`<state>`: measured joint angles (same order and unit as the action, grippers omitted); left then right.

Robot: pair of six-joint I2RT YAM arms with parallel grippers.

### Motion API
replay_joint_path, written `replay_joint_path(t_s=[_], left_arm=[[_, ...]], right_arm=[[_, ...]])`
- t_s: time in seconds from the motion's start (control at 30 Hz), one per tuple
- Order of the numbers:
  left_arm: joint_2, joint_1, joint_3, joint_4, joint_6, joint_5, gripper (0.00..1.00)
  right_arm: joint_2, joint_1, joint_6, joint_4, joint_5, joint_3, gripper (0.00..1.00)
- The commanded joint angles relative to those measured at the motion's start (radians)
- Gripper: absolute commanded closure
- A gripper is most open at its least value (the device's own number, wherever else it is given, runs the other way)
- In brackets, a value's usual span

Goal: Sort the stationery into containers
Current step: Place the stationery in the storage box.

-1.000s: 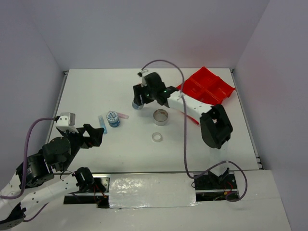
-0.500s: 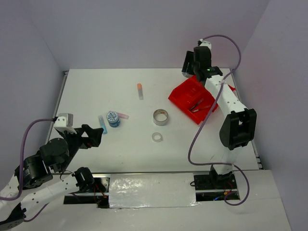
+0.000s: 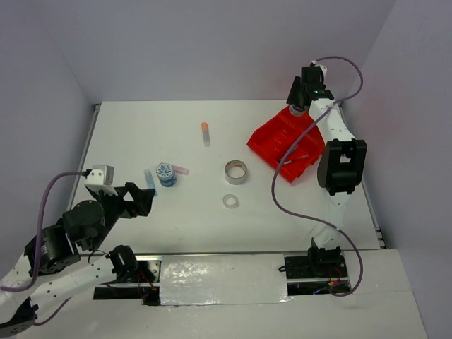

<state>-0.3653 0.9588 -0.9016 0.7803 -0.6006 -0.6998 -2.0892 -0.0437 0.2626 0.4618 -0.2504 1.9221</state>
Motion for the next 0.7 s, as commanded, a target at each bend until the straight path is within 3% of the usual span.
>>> replay_joint_path(t_s=[0.0, 0.5, 0.6, 0.63, 0.67], left_arm=[[-0.024, 0.001, -0.014, -0.056, 0.033, 0.022, 0.01], [-0.026, -0.017, -0.011, -0.082, 0.064, 0.071, 0.01], [-0.020, -0.019, -0.011, -0.084, 0.065, 0.075, 0.01], [-0.018, -0.020, -0.011, -0.082, 0.065, 0.075, 0.01], [-0.017, -0.020, -0.011, -0.084, 0.067, 0.079, 0.01]], right_arm=[[-0.035, 0.016, -0.020, -0.009, 0.019, 0.147, 1.00], [-0.131, 0.022, -0.023, -0.008, -0.001, 0.180, 0.92], [-0.129, 0.024, -0.020, -0.008, 0.005, 0.161, 0.85], [-0.127, 0.024, -0.014, -0.005, 0.003, 0.157, 0.75], [-0.127, 0.024, -0.014, -0.002, 0.003, 0.149, 0.74]])
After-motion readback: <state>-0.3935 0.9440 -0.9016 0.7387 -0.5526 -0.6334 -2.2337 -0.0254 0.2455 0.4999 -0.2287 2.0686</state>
